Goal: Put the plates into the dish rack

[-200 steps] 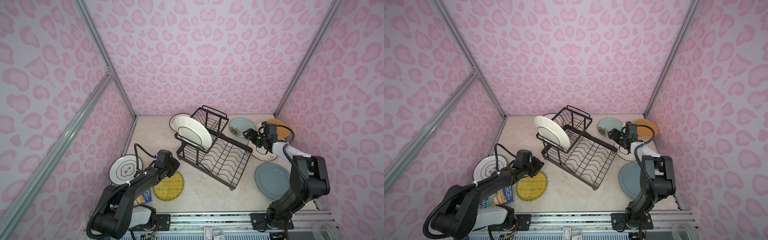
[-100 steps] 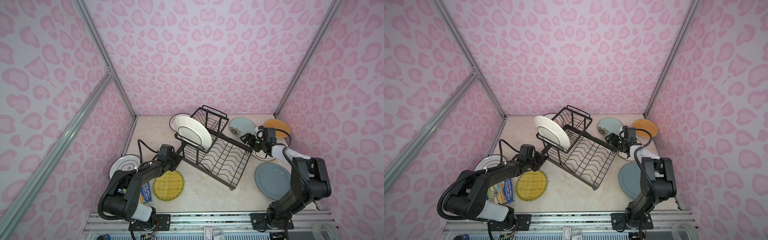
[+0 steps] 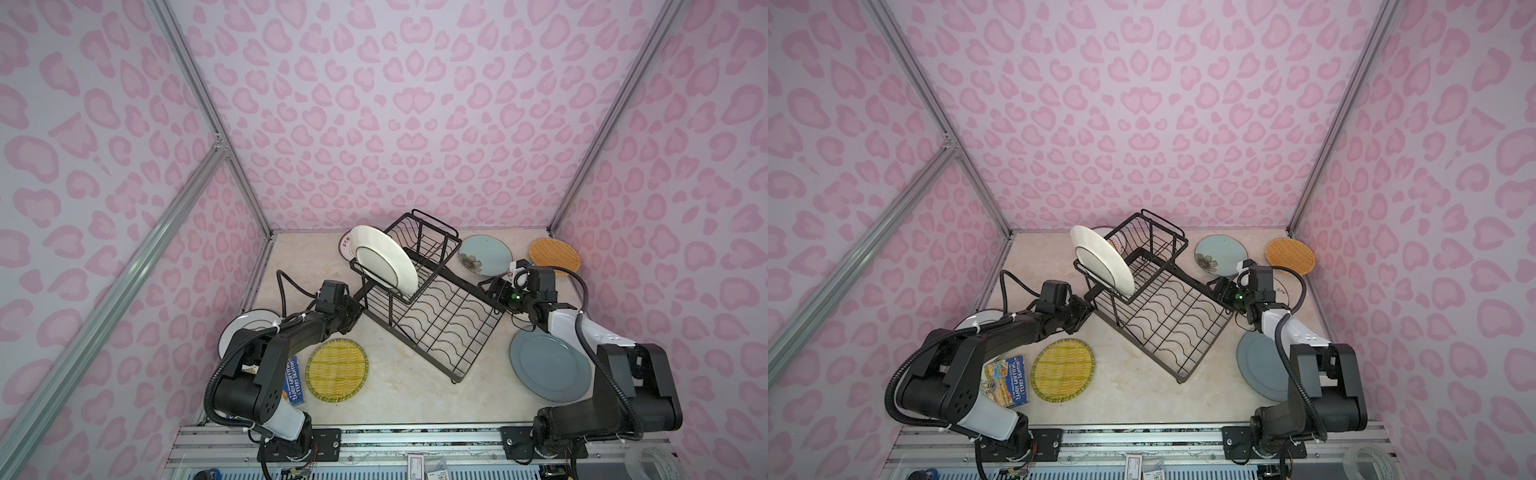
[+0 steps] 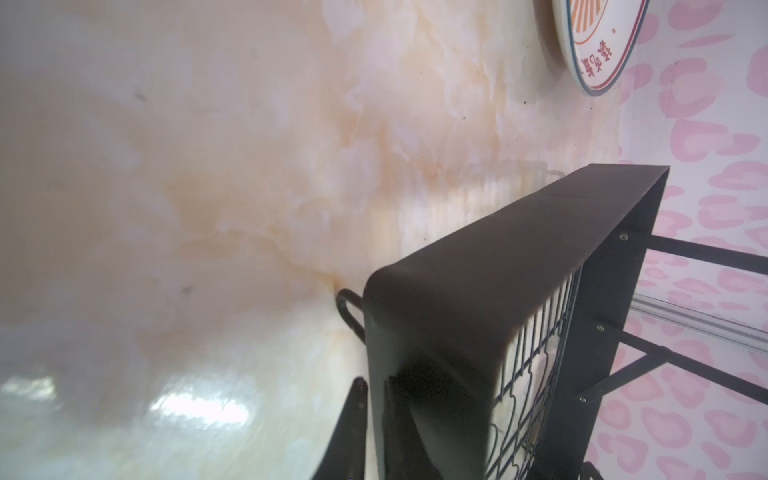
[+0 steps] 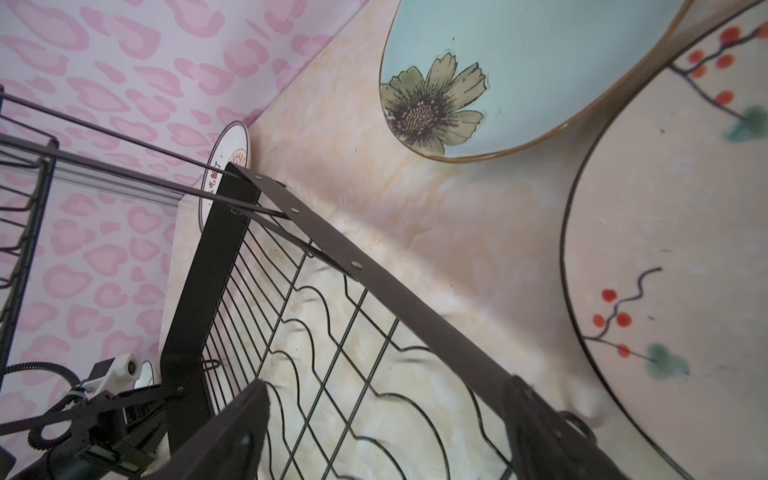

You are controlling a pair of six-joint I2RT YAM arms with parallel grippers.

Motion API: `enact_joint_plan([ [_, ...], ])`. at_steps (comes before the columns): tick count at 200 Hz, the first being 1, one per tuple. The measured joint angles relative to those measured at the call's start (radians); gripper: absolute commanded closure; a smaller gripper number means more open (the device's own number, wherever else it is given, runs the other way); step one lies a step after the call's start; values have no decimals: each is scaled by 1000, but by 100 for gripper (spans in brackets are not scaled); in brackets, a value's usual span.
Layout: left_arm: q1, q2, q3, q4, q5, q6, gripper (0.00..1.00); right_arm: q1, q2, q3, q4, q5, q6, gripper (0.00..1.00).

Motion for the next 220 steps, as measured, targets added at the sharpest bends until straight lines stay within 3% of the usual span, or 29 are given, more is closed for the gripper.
enact_joint_plan([
  [79, 22, 85, 97, -46, 32, 56, 87, 34, -159, -88, -110, -17, -8, 12],
  [106, 42, 87, 94, -40, 39, 60, 87, -18, -211, -62, -147, 39, -41, 9],
  [133, 45, 87, 85, -39, 39, 68, 87, -62, -142, 19, -173, 101, -49, 2],
  [179, 48, 68, 85, -39, 42, 78, 87, -99, 55, 143, -193, 127, -61, 2],
  [220, 58, 76, 101, -48, 44, 93, 87, -43, 19, 67, -189, 109, -51, 2],
])
